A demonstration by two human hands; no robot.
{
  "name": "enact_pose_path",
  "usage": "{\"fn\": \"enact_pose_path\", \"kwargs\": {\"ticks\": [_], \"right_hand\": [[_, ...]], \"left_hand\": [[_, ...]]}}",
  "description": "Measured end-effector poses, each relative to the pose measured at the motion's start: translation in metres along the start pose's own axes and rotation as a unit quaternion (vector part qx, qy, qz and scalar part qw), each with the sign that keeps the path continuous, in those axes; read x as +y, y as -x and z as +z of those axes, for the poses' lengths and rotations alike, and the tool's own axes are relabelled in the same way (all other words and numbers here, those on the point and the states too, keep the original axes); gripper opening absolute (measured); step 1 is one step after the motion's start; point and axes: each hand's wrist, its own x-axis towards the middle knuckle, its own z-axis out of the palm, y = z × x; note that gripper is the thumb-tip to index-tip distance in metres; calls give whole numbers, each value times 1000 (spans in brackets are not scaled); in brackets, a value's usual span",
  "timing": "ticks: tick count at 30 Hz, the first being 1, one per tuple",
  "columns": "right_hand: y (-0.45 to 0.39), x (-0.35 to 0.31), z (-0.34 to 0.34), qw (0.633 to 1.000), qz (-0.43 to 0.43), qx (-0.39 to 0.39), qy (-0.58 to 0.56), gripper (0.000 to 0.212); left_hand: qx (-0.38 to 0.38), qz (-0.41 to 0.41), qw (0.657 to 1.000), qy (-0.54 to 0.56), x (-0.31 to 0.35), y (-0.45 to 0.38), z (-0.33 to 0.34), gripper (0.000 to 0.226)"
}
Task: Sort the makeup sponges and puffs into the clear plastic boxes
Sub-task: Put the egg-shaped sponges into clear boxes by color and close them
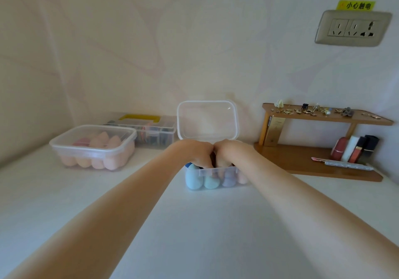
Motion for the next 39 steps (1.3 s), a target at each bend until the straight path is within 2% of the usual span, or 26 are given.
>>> {"fn": "enact_pose_path", "kwargs": {"ticks": [1, 2, 5, 8, 11, 14, 16, 20, 23, 25, 27, 29, 31, 34, 36, 39], "right_hand": [[-1, 2, 1, 1000, -11, 24, -15, 32], [-1, 4, 0, 999, 4, 5, -40, 30], [2, 9, -14, 984, 39, -144, -95, 8], [5, 12, -26, 974, 6, -213, -73, 10], [2, 15, -28, 966, -4, -240, -92, 11], [-8, 11, -22, 976, 18, -215, -30, 24], [-9, 9, -19, 986, 26, -167, -14, 16], [-4, 2, -19, 979, 40, -199, 16, 18], [3, 3, -21, 985, 20, -168, 23, 22], [9, 6, -21, 991, -6, -133, 24, 18], [14, 11, -23, 995, -19, -96, 17, 13], [18, 16, -25, 995, -25, -92, -8, 21], [23, 18, -27, 992, -29, -100, -71, 32], [28, 20, -27, 977, -34, -134, -164, 17], [32, 18, -28, 979, -48, -132, -150, 13], [38, 18, -42, 982, -74, -103, -141, 22]], "left_hand": [[4, 3, 1000, -3, 0, -1, 0, 39], [5, 4, 1000, -6, 0, -1, 0, 39], [-4, 10, 1000, -14, 3, -1, 0, 41], [-5, 22, 999, -36, 7, -2, 0, 48], [-3, 27, 999, -36, 10, -4, -1, 47], [-3, 15, 999, -28, 12, -7, 0, 45], [-2, -5, 1000, -21, 12, -8, 2, 45], [25, -24, 999, -16, 13, -6, 6, 41], [20, -19, 1000, -8, 13, 0, 5, 40], [24, -4, 999, 37, 8, 8, -1, 41], [59, 12, 989, 136, -1, 18, -6, 38], [100, 24, 972, 211, -9, 30, -9, 35], [130, 36, 970, 203, -16, 37, -9, 30], [165, 61, 967, 183, -20, 43, -9, 25], [176, 62, 965, 186, -21, 45, -9, 23], [199, 55, 957, 203, -22, 45, -8, 22]]}}
